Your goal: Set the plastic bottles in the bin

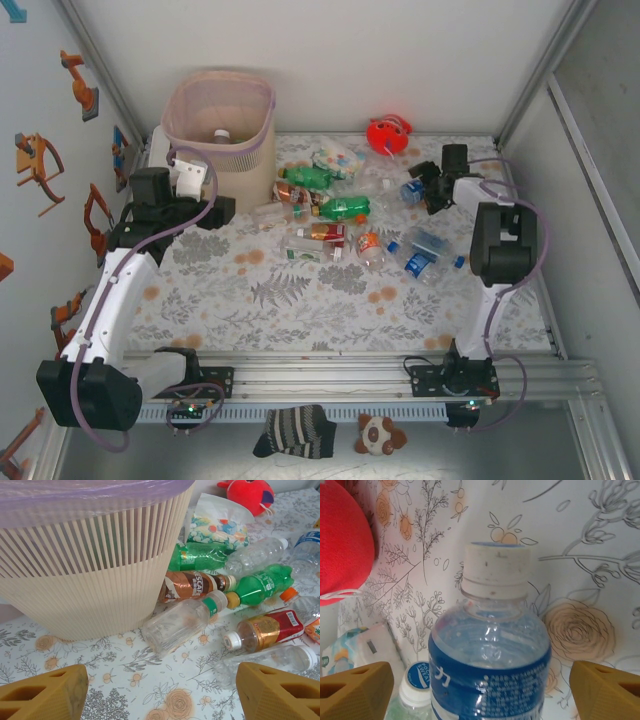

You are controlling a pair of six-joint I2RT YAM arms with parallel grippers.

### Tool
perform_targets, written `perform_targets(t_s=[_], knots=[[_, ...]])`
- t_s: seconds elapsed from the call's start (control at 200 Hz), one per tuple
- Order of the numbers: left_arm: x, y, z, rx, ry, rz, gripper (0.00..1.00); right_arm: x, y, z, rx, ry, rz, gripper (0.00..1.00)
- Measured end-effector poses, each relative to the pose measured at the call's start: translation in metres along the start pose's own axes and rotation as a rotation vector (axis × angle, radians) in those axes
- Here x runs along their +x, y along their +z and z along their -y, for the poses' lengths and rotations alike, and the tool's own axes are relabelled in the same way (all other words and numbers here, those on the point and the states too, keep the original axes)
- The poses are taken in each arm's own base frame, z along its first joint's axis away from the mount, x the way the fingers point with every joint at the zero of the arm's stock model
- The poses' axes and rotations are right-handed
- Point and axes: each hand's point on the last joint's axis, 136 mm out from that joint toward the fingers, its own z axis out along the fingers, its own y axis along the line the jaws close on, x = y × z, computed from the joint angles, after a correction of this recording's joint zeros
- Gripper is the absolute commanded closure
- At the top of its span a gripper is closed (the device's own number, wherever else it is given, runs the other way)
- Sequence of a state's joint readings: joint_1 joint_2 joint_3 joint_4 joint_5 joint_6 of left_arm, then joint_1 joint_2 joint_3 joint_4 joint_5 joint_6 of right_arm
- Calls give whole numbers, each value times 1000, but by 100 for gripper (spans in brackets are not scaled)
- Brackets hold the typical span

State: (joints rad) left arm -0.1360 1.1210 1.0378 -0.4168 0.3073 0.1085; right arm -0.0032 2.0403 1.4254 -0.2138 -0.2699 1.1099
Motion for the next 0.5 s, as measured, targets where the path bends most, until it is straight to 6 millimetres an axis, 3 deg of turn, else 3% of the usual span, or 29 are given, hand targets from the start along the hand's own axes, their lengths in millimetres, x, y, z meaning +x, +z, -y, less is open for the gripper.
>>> perform_targets(t_s=[0.501], knots=[[0,0,0,-1,0,1,23,0,22,10,16,41,-20,25]])
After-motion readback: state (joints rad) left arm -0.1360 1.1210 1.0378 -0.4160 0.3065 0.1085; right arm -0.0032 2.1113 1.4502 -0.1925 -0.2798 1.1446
